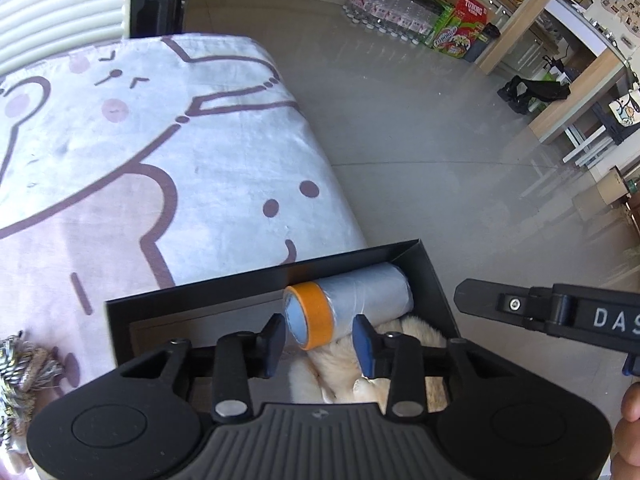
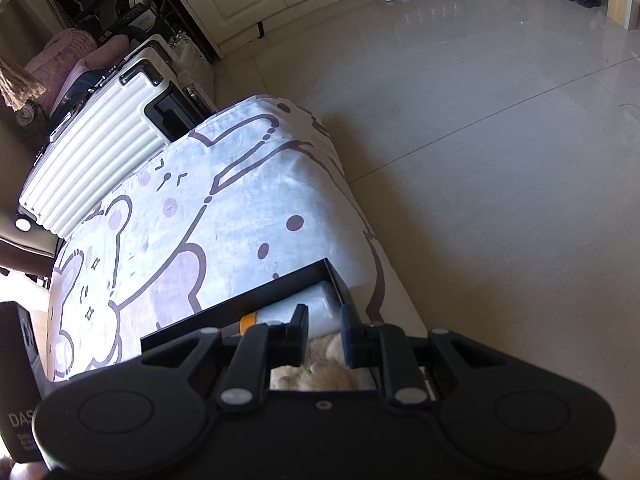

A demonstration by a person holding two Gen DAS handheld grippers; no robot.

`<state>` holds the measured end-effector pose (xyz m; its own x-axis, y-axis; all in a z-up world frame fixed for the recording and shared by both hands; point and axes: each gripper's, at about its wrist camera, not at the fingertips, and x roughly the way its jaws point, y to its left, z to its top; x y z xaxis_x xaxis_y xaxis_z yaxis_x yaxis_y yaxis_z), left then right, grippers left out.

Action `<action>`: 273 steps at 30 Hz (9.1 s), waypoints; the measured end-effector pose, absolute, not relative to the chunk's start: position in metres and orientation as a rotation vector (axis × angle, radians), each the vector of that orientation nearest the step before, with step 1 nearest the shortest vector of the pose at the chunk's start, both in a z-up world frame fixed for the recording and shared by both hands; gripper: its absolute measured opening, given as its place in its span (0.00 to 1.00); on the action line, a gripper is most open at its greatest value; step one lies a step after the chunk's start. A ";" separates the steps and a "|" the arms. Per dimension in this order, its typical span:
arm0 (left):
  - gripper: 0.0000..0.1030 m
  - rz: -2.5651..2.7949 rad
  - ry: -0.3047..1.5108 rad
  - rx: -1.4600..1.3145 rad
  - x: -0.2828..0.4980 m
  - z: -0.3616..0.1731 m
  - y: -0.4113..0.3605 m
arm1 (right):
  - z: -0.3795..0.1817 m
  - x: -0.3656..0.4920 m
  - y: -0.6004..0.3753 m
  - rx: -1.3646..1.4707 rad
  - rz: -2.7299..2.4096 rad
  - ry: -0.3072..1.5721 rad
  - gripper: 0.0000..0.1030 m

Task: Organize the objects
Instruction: 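Lay the plastic roll in the black box with the left gripper and release, then open the right gripper off the plush paw and withdraw both grippers, then move the right gripper over the twisted cord while the left gripper moves over the wooden oval board, then close the right gripper on the twisted cord while the left gripper grasps the wooden board, then lift and carry the cord with the right gripper while the left gripper carries the board to the box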

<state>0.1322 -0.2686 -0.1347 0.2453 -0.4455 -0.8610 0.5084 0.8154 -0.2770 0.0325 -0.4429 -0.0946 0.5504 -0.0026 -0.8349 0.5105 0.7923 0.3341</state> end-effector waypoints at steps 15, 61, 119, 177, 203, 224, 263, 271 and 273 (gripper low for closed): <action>0.38 -0.571 1.076 0.121 0.101 -0.085 -0.237 | -0.064 0.000 -0.422 0.515 -0.319 0.913 0.18; 1.00 -0.354 0.948 0.188 0.038 -0.028 -0.141 | -0.024 -0.065 -0.357 0.185 -0.436 0.899 0.97; 1.00 -0.060 0.927 0.071 0.067 -0.022 0.020 | -0.032 0.019 -0.240 0.136 -0.234 0.905 1.00; 0.85 0.137 1.231 -0.267 0.105 -0.105 0.038 | -0.104 0.130 -0.194 0.370 -0.070 1.080 0.69; 0.64 0.054 1.353 -0.177 0.117 -0.155 0.009 | -0.176 0.168 -0.182 0.549 -0.042 1.290 0.47; 0.49 0.115 1.358 -0.215 0.122 -0.158 0.022 | -0.151 0.165 -0.167 0.195 0.031 1.255 0.41; 0.49 -0.045 0.990 0.022 0.082 -0.026 -0.001 | -0.045 0.079 -0.173 0.022 0.135 0.967 0.41; 0.49 -0.073 0.952 0.046 0.073 -0.016 -0.009 | -0.032 0.065 -0.178 0.014 0.126 0.926 0.41; 0.49 -0.078 0.942 0.050 0.071 -0.013 -0.010 | -0.029 0.062 -0.180 0.019 0.126 0.919 0.41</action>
<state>0.0713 -0.0098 -0.0130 0.5858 -0.0449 -0.8092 0.0890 0.9960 0.0091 0.0623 -0.1804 -0.0294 0.5999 0.1169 -0.7915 -0.1007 0.9924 0.0702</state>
